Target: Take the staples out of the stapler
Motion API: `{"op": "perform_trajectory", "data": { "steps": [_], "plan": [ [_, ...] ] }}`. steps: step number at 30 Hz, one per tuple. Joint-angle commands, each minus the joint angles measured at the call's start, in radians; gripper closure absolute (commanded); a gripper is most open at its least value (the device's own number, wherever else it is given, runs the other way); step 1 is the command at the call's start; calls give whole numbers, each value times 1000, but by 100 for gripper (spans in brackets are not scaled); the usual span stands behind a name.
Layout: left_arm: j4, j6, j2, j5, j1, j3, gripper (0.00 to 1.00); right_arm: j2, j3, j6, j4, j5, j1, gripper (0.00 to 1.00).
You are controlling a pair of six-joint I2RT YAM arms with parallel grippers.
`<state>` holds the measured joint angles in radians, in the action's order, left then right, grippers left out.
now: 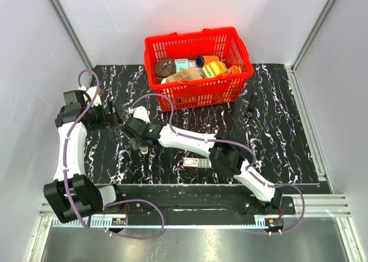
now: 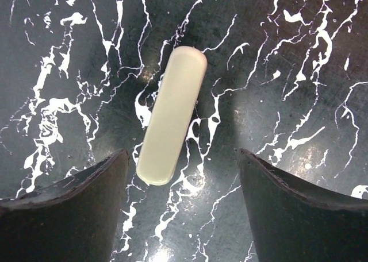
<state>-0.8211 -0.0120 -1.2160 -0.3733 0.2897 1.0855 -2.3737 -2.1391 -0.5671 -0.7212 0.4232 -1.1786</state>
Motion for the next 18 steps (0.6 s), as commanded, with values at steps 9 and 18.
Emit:
{"op": "perform_trajectory", "data": {
  "steps": [9,18],
  "plan": [
    [28,4,21,11,6,-26,1,-102,-160,-33,-109,-34,-4,24],
    [27,9,9,24,9,-36,3,-124,-180,-30,-103,-20,-4,45]
  ]
}}
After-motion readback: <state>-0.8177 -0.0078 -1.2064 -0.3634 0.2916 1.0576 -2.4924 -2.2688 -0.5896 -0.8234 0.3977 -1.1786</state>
